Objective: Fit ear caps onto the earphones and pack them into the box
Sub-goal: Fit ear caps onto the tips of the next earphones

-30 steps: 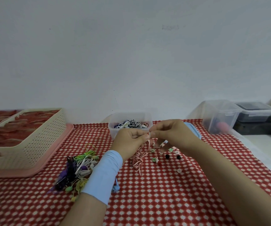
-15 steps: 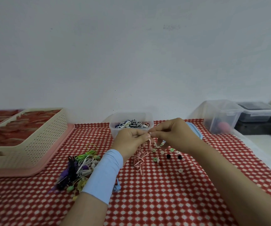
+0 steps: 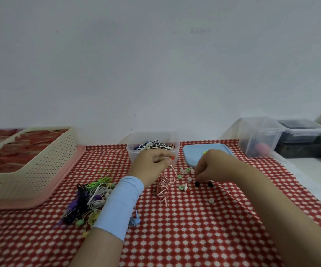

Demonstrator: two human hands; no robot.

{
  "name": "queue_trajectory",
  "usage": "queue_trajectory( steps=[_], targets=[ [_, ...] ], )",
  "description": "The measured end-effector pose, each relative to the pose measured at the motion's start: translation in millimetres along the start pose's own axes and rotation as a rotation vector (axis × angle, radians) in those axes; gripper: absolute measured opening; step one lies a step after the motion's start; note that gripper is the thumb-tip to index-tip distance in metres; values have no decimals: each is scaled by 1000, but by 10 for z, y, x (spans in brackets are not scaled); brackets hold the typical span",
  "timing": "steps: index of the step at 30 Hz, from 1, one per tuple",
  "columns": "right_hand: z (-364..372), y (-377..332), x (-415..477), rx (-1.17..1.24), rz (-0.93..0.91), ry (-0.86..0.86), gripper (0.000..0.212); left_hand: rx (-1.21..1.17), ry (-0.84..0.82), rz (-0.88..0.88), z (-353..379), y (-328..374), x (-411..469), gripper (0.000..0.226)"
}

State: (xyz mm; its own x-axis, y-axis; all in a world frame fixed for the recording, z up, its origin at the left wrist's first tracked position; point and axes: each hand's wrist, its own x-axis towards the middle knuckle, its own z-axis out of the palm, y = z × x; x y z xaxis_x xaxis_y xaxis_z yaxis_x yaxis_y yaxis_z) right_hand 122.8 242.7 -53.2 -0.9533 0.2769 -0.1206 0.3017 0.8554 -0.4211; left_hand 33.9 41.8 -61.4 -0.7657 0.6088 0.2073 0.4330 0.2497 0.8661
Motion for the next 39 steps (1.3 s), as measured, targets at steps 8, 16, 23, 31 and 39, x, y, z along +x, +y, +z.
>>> queue_trajectory(
  steps=[8,16,23,31,39],
  targets=[
    [119,-185,9,-138,-49,86,13,37,-36,5,3,14,-30,18],
    [89,-170,-13,136,-48,179,4,-16,-23,-23,11,-1,-30,18],
    [-73,-275,-145,796,-139,198,4,-155,-5,-72,20,20,-30,13],
    [-36,-321,-167,963,-161,-35,9,-207,-22,-46,39,20,-29,18],
    [-26,-313,-149,1014,-156,-11,10,-227,-11,-30,37,20,-31,19]
  ],
)
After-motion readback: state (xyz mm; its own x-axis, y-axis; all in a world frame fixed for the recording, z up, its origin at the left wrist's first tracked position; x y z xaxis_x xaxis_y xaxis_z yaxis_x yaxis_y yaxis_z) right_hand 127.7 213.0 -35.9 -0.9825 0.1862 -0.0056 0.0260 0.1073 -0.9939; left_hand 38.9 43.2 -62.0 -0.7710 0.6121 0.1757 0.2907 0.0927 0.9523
